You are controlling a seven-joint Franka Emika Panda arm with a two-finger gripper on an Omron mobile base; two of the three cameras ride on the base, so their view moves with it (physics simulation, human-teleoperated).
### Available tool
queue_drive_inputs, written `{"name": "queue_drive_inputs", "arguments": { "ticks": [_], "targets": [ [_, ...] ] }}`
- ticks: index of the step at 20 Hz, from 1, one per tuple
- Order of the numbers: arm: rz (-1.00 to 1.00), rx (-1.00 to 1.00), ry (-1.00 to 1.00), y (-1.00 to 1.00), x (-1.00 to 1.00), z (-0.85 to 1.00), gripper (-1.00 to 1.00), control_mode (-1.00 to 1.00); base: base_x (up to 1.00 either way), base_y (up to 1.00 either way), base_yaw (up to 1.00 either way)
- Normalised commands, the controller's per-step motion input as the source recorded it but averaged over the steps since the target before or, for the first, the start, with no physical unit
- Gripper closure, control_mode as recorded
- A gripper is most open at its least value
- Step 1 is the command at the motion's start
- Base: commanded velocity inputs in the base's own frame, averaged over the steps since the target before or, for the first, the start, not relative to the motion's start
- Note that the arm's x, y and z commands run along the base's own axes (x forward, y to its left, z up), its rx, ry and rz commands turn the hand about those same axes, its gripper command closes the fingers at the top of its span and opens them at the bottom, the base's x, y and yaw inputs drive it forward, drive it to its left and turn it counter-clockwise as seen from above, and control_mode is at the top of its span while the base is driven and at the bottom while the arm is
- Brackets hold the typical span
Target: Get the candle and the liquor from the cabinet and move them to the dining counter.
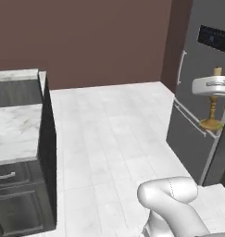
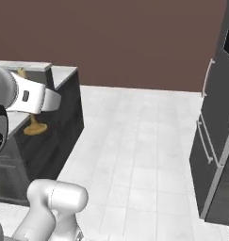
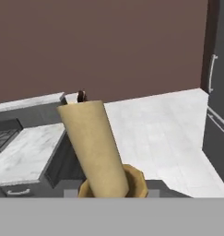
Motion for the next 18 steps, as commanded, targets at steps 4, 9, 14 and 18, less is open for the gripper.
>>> {"name": "queue_drive_inputs", "arguments": {
  "ticks": [4, 9, 14, 18],
  "targets": [
    [0.00, 0.00, 0.00, 0.00, 0.00, 0.00, 1.00, 1.00, 0.64, -0.79, 0.42],
    [0.00, 0.00, 0.00, 0.00, 0.00, 0.00, 1.00, 1.00, 0.86, -0.57, 0.10],
    [0.00, 0.00, 0.00, 0.00, 0.00, 0.00, 1.00, 1.00, 1.00, -0.07, 0.00],
    [0.00, 0.00, 0.00, 0.00, 0.00, 0.00, 1.00, 1.00, 1.00, 0.28, 0.00]
  ]
}}
